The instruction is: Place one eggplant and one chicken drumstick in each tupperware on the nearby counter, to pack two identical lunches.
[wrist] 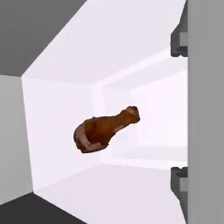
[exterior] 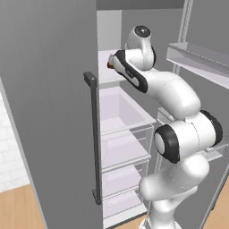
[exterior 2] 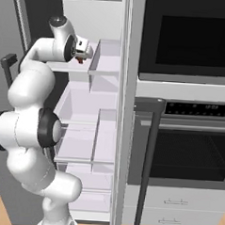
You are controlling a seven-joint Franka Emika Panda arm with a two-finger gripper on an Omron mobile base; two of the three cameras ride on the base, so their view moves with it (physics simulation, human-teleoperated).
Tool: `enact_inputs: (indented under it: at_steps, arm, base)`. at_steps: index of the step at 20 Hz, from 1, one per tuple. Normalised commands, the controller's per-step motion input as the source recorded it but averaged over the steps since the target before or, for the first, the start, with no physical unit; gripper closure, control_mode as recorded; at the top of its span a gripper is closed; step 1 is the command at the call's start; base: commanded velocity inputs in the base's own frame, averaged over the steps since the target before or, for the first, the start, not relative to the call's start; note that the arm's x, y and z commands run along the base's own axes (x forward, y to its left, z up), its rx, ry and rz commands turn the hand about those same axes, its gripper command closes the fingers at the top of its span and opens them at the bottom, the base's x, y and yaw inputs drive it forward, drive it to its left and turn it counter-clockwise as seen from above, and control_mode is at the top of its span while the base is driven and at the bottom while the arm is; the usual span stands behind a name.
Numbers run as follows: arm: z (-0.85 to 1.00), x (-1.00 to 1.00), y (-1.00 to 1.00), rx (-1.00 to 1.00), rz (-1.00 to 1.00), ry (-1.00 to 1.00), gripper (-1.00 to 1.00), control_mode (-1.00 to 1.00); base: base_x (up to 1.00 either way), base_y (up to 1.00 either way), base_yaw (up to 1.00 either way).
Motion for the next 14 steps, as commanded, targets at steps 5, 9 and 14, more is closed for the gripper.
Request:
enact_inputs:
  at_steps: [5,9,14]
  arm:
    - [-0.32,0.15,0.01,0.00,0.09,0.00,-1.00,-1.00]
    - [-0.49,0.28,0.08,0.00,0.03,-0.01,-1.00,-1.00]
    - [-0.31,0.65,0.16,0.00,0.00,-0.01,-1.00,-1.00]
  base:
    - [0.00,0.00,0.00]
    - [0.00,0.00,0.00]
    - [0.00,0.00,0.00]
